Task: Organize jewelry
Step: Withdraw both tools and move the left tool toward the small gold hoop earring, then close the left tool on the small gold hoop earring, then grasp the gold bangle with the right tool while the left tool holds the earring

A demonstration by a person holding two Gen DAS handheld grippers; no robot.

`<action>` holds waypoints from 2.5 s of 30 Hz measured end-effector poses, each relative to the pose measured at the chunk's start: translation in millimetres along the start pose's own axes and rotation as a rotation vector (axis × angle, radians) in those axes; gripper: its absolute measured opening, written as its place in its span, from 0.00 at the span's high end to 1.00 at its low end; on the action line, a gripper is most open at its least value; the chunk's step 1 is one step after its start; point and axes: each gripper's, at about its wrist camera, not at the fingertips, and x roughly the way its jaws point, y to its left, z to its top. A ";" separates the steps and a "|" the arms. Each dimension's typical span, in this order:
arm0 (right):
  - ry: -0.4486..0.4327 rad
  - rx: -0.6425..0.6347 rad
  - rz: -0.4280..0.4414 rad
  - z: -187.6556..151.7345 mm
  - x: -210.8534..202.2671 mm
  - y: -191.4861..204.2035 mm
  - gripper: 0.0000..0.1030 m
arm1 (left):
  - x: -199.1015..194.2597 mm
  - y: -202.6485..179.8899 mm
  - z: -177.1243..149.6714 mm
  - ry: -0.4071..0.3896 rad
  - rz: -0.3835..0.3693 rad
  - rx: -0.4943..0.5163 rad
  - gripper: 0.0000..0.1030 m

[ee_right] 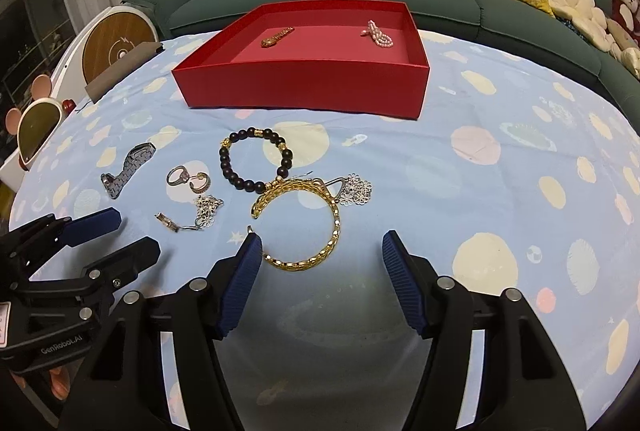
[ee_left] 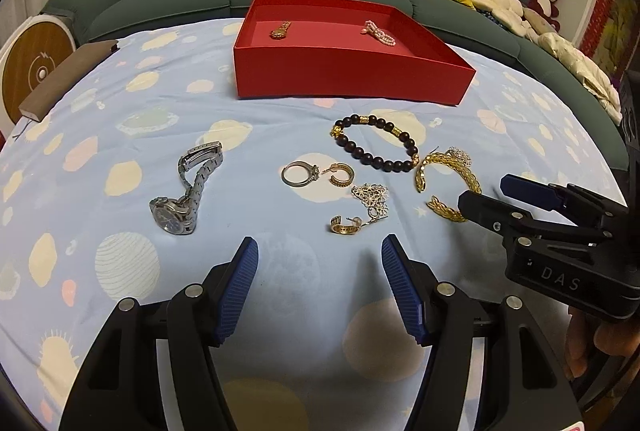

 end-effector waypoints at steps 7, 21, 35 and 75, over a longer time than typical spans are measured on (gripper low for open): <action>0.009 0.039 0.015 0.8 1.9 -5.2 0.41 | 12.5 -0.6 6.0 -0.002 0.014 0.006 0.40; 0.004 0.031 0.013 1.4 0.4 -4.4 0.41 | 13.5 0.3 7.0 -0.027 -0.009 0.035 0.86; 0.015 0.018 0.020 3.1 10.1 2.9 0.41 | -2.7 15.8 12.0 -0.049 -0.026 -0.034 0.86; -0.099 0.000 0.068 12.8 -26.1 8.4 0.50 | -22.0 6.6 25.1 -0.101 -0.059 -0.032 0.86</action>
